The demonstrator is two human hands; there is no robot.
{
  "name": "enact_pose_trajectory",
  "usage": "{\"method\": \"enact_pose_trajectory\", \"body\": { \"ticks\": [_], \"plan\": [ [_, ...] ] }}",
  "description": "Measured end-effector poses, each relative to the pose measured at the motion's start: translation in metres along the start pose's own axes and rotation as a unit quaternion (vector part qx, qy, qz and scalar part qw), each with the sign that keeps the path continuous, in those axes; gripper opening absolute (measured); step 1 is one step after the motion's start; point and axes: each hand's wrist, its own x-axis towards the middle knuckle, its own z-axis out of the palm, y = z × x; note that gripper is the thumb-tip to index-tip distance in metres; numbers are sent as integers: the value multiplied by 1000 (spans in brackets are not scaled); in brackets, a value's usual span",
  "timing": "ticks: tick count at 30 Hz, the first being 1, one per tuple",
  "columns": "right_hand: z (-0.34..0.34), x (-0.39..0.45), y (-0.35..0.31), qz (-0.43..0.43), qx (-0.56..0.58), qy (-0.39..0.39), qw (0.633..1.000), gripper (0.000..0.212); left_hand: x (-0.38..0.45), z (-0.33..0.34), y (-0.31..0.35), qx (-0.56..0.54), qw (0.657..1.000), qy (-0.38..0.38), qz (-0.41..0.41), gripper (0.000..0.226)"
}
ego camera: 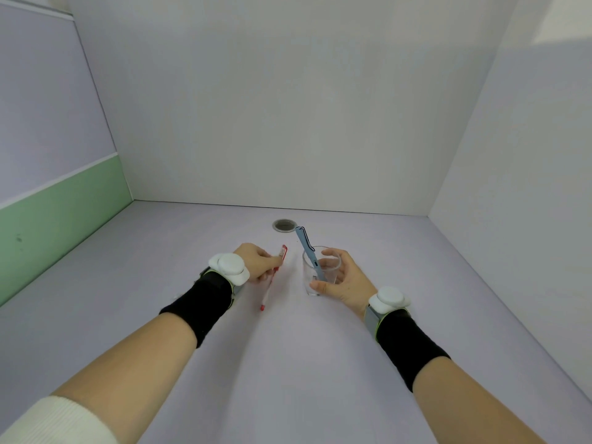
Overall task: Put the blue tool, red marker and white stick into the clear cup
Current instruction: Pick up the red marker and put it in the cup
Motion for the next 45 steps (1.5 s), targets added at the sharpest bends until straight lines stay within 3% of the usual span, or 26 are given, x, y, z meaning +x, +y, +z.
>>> {"method": "enact_pose_trajectory", "body": {
  "ticks": [3, 12, 19, 25, 30, 35, 45],
  "plan": [
    [1, 0, 1, 2, 2, 0, 1000, 68, -1, -7, 12, -105, 993, 27, 35, 20],
    [3, -1, 0, 0, 19, -4, 1000, 66, -16, -8, 51, -249, 953, 48, 165, 14],
    [3, 3, 4, -1, 18, -8, 1000, 66, -14, 7, 51, -186, 948, 62, 251, 14],
    [2, 3, 5, 0, 4, -7, 1000, 71, -16, 20, 44, -152, 952, 50, 260, 13],
    [1, 4, 5, 1, -6, -12, 1000, 72, -17, 20, 39, -23, 952, 82, 293, 11],
    [2, 1, 3, -8, 3, -7, 1000, 68, -18, 11, 30, 31, 945, 41, 322, 15],
    [1, 2, 3, -10, -43, 4, 999, 70, -27, -9, 20, 4, 958, 46, 282, 19]
  ]
}}
